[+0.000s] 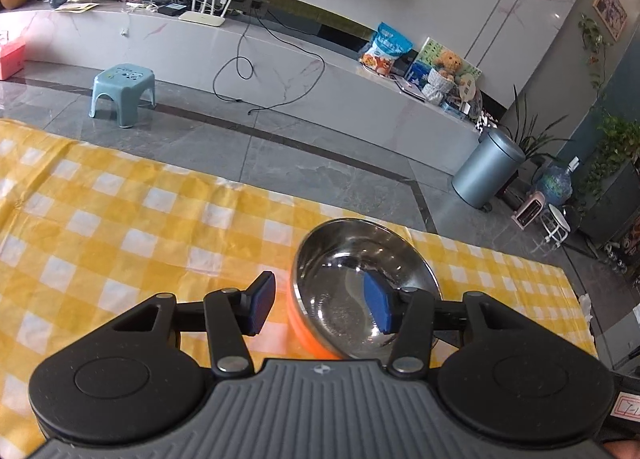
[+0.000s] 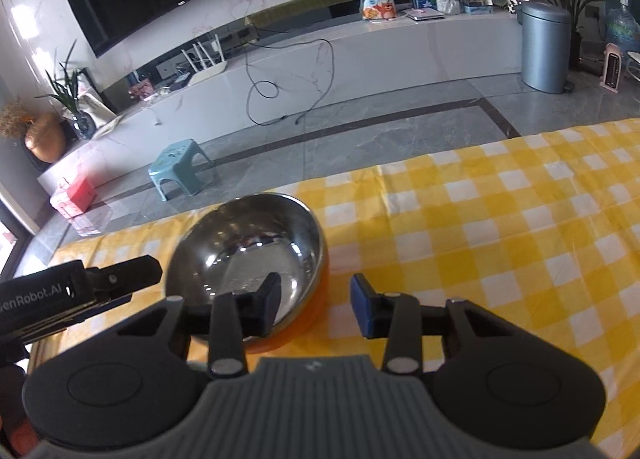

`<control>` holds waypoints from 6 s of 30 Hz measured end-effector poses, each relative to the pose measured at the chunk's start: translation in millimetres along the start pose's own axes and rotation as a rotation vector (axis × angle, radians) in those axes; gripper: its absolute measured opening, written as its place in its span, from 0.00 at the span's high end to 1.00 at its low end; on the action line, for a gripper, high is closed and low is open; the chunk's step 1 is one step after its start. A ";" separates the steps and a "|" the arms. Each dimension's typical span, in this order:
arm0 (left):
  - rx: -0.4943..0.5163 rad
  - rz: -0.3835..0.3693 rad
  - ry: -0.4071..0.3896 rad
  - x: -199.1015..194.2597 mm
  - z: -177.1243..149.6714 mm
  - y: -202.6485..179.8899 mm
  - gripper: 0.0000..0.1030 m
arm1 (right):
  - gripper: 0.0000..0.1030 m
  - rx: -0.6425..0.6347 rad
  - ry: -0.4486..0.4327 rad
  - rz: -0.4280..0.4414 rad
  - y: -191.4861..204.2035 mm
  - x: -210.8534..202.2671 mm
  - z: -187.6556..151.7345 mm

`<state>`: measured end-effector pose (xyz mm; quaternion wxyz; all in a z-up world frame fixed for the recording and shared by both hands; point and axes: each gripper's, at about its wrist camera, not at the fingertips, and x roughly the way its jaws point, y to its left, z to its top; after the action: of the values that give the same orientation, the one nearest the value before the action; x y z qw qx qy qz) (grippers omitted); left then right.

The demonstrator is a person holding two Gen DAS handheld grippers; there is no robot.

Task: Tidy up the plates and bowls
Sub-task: 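Move both tools to the orange steel bowl and grip its rim, then lift the orange bowl with both tools and carry it over the blue bowl, then lower the orange bowl into the blue bowl and open both tools, then move both tools to the pale green bowl and grip its rim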

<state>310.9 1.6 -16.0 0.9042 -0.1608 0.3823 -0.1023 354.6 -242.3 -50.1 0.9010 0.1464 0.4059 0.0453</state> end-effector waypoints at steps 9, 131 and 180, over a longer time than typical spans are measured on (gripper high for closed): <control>-0.003 0.052 0.048 29.4 -8.0 -2.5 0.61 | 0.76 0.029 0.043 0.021 -1.8 25.8 -1.0; -0.161 0.005 -0.016 -187.6 -192.0 -57.3 0.58 | 0.67 0.097 -0.133 -0.018 -79.3 -243.3 -177.8; -0.075 0.106 0.174 -12.4 -76.9 27.2 0.82 | 0.86 0.050 0.307 0.089 8.6 -0.4 -57.1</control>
<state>248.4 14.3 -68.4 0.8650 -0.1646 0.4710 -0.0534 312.1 -221.3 -83.0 0.8214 0.1779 0.5331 0.0969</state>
